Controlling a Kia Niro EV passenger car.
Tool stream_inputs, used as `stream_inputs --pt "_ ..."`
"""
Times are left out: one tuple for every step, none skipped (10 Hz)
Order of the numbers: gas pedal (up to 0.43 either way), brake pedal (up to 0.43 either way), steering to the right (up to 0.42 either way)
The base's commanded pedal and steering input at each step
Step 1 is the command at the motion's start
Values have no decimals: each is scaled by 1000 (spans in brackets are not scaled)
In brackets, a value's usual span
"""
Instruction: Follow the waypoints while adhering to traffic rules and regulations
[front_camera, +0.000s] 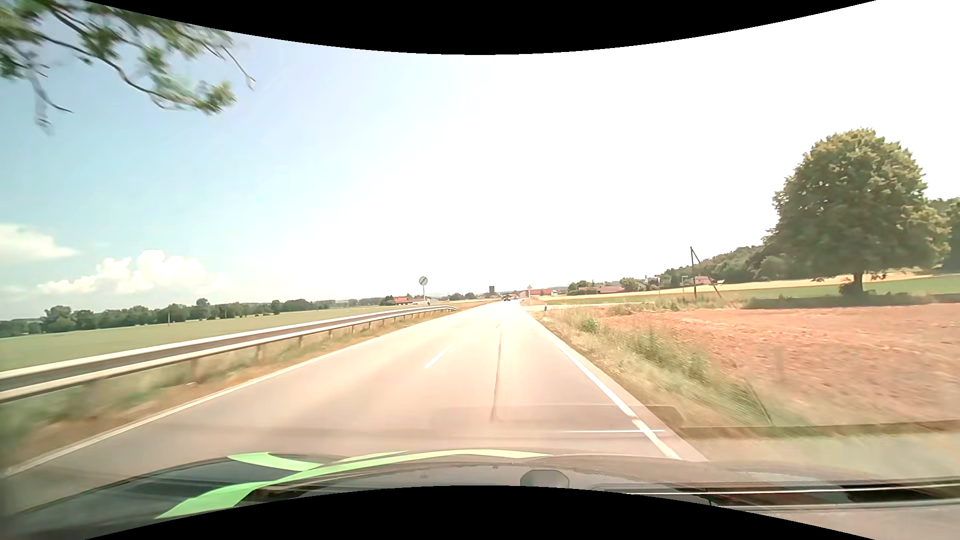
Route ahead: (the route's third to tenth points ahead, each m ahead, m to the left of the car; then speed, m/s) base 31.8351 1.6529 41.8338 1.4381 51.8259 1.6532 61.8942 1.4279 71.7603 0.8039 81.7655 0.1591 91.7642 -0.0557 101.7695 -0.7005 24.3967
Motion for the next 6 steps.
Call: stream_inputs --pt "240 0 -1" --pt "228 0 -1" --pt "197 0 -1" --pt "169 0 -2" --pt "169 0 -3" --pt "169 0 -4"
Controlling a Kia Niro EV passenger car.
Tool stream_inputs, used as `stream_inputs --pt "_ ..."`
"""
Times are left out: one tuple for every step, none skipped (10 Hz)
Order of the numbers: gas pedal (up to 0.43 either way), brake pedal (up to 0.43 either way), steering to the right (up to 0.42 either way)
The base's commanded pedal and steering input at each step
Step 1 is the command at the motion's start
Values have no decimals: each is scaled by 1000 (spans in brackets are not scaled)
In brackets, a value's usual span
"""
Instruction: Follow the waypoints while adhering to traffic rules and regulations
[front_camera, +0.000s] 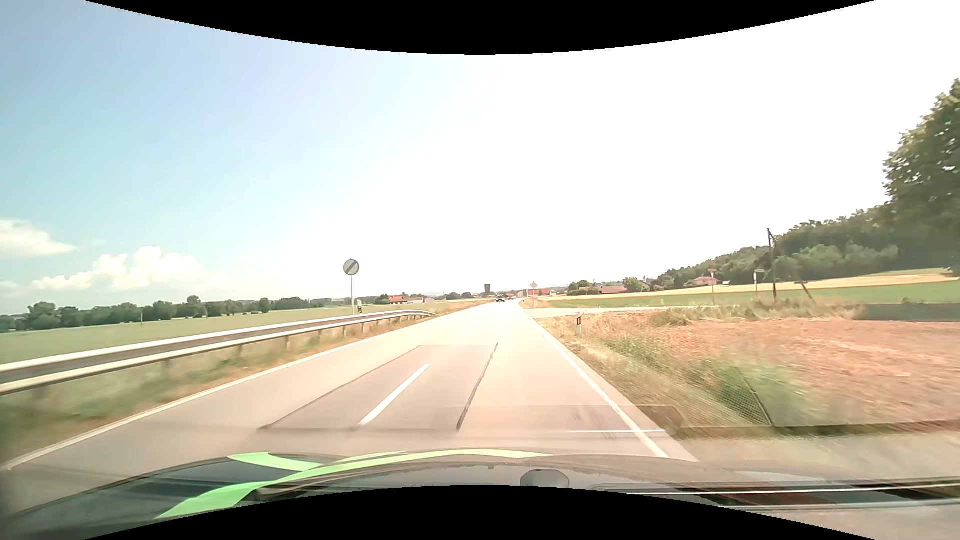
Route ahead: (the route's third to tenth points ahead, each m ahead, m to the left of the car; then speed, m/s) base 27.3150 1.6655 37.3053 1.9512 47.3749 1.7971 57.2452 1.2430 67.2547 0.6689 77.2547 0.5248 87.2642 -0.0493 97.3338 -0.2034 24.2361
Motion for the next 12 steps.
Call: stream_inputs --pt "169 0 -4" --pt "209 0 -3" --pt "209 0 -2" --pt "220 0 -2" --pt "248 0 -2" --pt "260 0 -3" --pt "260 0 -2" --pt "260 0 -2" --pt "248 0 -2" --pt "240 0 -3" --pt "240 0 -3" --pt "240 0 -3"
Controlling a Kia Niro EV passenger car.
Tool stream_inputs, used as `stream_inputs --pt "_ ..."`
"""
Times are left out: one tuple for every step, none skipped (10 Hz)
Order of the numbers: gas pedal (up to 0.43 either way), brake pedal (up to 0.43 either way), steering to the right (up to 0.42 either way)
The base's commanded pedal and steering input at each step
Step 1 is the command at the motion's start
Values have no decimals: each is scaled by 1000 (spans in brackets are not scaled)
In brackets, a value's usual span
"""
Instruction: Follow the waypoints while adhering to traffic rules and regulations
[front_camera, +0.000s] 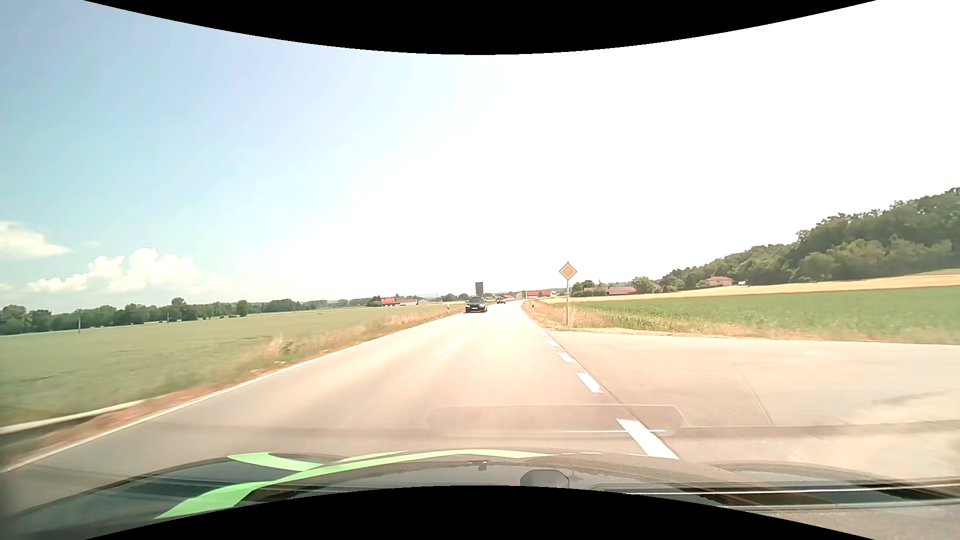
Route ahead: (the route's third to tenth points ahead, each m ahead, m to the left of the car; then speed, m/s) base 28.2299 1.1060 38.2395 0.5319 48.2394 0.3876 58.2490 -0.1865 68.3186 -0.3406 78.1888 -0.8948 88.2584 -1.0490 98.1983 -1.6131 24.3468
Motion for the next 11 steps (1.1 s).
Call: stream_inputs --pt "240 0 -3" --pt "240 0 -1" --pt "268 0 -1" --pt "280 0 0" --pt "287 0 -1" --pt "287 0 -1" --pt "287 0 -1" --pt "287 0 0" --pt "287 0 -1" --pt "287 0 -1" --pt "287 0 -3"
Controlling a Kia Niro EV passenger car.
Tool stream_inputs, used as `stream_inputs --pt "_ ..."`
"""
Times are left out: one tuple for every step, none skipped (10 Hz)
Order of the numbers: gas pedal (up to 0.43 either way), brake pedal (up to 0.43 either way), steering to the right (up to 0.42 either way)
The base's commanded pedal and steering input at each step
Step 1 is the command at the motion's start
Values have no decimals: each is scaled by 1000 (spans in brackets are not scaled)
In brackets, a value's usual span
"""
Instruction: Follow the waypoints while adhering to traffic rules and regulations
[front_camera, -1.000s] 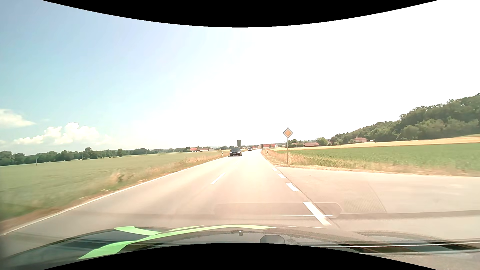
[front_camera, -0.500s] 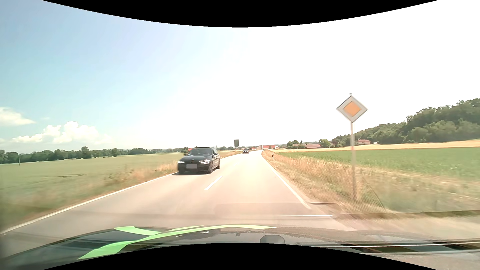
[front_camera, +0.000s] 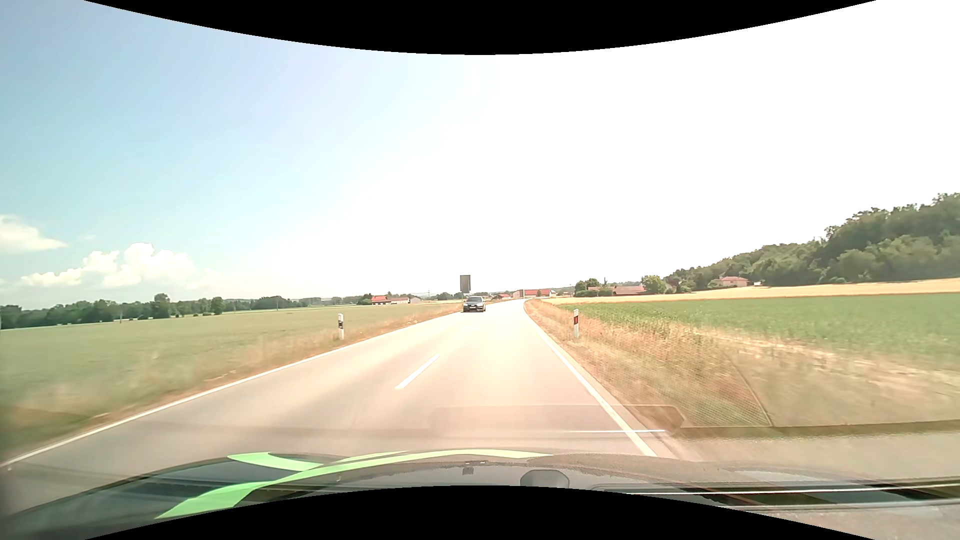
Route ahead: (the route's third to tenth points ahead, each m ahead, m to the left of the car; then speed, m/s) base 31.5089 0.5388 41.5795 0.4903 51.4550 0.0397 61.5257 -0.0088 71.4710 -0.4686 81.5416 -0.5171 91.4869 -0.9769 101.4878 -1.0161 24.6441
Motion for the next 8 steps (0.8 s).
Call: stream_inputs --pt "287 0 -4" --pt "287 0 -4" --pt "287 0 -2" --pt "287 0 -2" --pt "311 0 -2" --pt "319 0 -2" --pt "319 0 -2" --pt "331 0 -2"
